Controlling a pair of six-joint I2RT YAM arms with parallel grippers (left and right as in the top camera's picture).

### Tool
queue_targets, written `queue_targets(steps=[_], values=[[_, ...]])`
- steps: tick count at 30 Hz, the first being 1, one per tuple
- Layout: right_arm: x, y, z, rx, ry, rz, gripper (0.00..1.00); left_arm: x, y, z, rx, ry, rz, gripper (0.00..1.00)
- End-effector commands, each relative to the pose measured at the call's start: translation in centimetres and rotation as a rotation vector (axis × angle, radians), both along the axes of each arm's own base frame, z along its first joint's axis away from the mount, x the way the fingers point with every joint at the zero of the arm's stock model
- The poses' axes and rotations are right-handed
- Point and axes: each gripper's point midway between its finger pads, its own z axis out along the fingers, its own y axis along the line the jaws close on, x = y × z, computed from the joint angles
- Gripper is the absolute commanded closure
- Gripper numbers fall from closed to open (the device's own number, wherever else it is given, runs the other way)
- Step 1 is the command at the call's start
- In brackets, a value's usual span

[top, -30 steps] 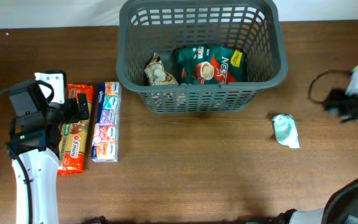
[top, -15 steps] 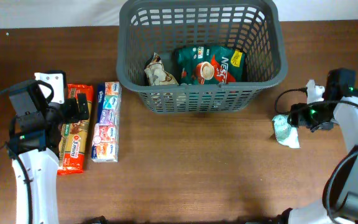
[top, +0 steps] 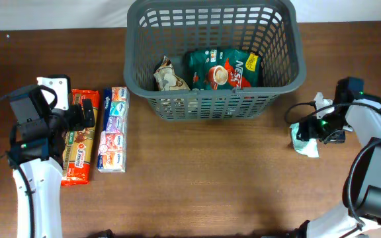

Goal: Pack container
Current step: 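Grasp the small mint-green packet with the right gripper, then carry the mint-green packet into the basket, release, retract right arm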

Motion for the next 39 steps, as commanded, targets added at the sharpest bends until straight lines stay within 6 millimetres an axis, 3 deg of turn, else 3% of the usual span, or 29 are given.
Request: queue_targets(steps=[1,5,6,8,12,16,19,23,28,32,33,34,36,39], values=[[-0.6,0.4,-1.5,0.015,0.051,0.006,0.25,0.4,0.0,0.7,0.003,-0.017,-0.017,0.01],[-1.0,0.5,-2.3,0.025,0.078,0.0,0.48,0.4,0.0,0.7,0.003,-0.017,-0.017,0.01],[-1.0,0.5,-2.5,0.027,0.083,-0.002,0.68,0.4,0.0,0.7,0.003,-0.017,-0.017,0.01],[-1.0,0.6,-2.6,0.029,0.083,-0.002,0.95,0.4,0.0,0.7,0.003,-0.017,-0.017,0.01],[-0.4,0.7,-1.9,0.053,0.07,-0.046,0.96,0.4,0.0,0.7,0.003,-0.017,-0.017,0.01],[2.0,0.5,1.5,0.109,-0.003,-0.065,0.97,0.4,0.0,0.7,0.003,-0.017,-0.017,0.01],[4.4,-0.4,5.8,0.123,-0.088,-0.086,0.96,0.4,0.0,0.7,0.003,-0.017,-0.017,0.01],[7.2,-1.9,13.0,0.077,-0.225,-0.116,0.96,0.4,0.0,0.7,0.003,-0.017,-0.017,0.01],[9.2,-1.6,23.7,0.031,-0.449,-0.101,0.96,0.4,0.0,0.7,0.003,-0.017,-0.017,0.01],[9.2,2.2,32.1,0.021,-0.642,0.007,0.96,0.4,0.0,0.7,0.003,-0.017,-0.017,0.01],[9.1,4.4,35.1,0.016,-0.723,0.072,0.96,0.4,0.0,0.7,0.003,-0.017,-0.017,0.01],[8.9,6.0,36.8,0.009,-0.771,0.133,0.96,0.4,0.0,0.7,0.003,-0.017,-0.017,0.01],[8.6,9.4,39.3,0.0,-0.853,0.27,0.96,0.4,0.0,0.7,0.003,-0.017,-0.017,0.01],[8.6,13.9,41.1,-0.014,-0.939,0.471,0.96,0.4,0.0,0.7,0.003,-0.017,-0.017,0.01]])
